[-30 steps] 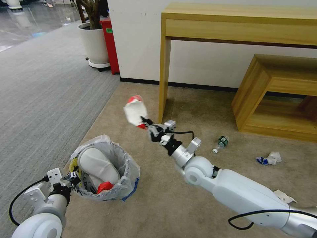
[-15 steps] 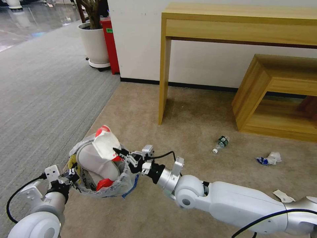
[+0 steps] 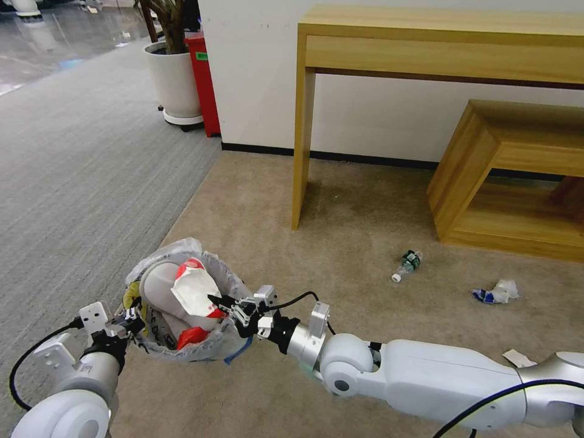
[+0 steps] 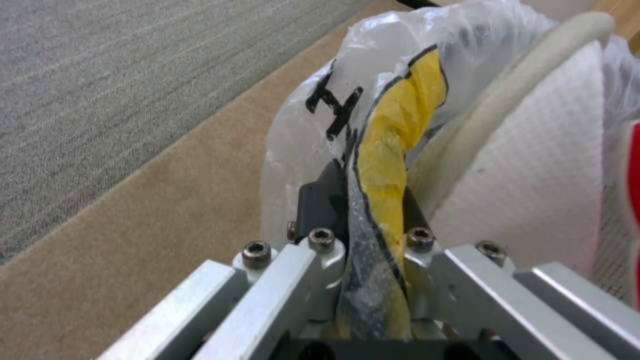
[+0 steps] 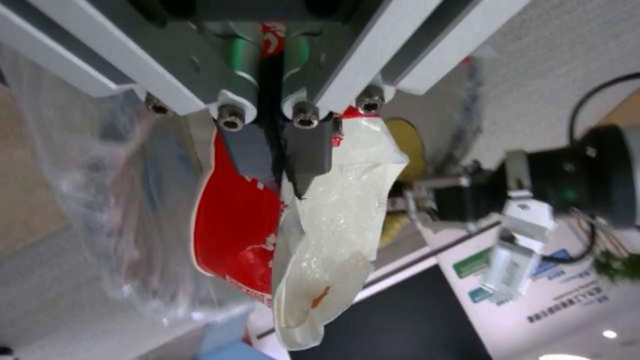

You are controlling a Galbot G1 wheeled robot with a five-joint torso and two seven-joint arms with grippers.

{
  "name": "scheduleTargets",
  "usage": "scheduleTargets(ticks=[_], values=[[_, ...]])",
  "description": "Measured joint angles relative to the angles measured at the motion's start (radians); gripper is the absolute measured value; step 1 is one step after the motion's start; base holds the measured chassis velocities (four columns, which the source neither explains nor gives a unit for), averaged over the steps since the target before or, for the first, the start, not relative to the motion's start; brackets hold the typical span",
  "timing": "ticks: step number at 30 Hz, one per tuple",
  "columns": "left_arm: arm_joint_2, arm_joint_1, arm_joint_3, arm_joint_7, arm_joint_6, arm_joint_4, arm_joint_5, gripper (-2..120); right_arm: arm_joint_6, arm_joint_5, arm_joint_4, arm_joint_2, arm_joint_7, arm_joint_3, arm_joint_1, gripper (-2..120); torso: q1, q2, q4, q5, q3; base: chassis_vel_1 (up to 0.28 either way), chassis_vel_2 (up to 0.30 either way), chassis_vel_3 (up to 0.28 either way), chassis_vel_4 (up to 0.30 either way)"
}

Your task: Pick up the trash bin and place the garbage on the floor into it.

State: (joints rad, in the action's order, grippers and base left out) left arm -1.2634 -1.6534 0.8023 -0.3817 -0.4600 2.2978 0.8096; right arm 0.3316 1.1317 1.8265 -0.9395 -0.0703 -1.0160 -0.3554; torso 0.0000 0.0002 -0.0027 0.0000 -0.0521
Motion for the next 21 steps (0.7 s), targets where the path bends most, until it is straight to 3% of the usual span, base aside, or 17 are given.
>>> scheduleTargets(ticks=[6,7,10,12,15,16,21], values=[[-0.002,-0.002,-0.001,0.001,0.000,0.002,-0.002,3,0.000,-0.005,-0.002,-0.009,-0.013,-0.001,-0.005,0,0.000,0.000,0.0000,0.0000,0.000,0.000,0.000,0.000,0.000],[-0.002,-0.004,0.001,0.001,0.000,0.004,-0.002,3,0.000,-0.005,0.000,-0.011,-0.014,-0.001,-0.005,9,0.000,0.000,0.0001,0.0000,0.000,0.000,0.000,0.000,0.000],[0.000,-0.005,0.003,0.001,0.000,0.005,-0.002,3,0.000,-0.004,0.008,-0.010,-0.014,0.000,-0.004,18,0.000,0.000,0.0000,0.0000,0.000,0.000,0.000,0.000,0.000],[0.000,-0.007,0.004,0.001,0.000,0.005,-0.002,3,0.000,-0.002,0.022,-0.008,-0.013,0.003,-0.003,30,0.000,0.000,0.0000,0.0000,0.000,0.000,0.000,0.000,0.000],[-0.001,-0.009,0.004,0.001,0.001,0.005,-0.002,3,0.000,-0.002,0.027,-0.007,-0.013,0.009,-0.002,36,0.000,0.000,0.0000,0.0000,0.000,0.000,0.000,0.000,0.000],[-0.002,-0.010,0.004,0.001,0.001,0.004,-0.002,3,0.000,-0.002,0.031,-0.006,-0.013,0.015,-0.002,45,0.000,0.000,0.0000,0.0000,0.000,0.000,0.000,0.000,0.000],[-0.004,-0.013,0.004,0.004,0.003,-0.002,-0.011,3,0.000,-0.003,0.035,-0.004,-0.014,0.044,-0.016,59,0.000,0.000,0.0000,0.0000,0.000,0.000,0.000,0.000,0.000]])
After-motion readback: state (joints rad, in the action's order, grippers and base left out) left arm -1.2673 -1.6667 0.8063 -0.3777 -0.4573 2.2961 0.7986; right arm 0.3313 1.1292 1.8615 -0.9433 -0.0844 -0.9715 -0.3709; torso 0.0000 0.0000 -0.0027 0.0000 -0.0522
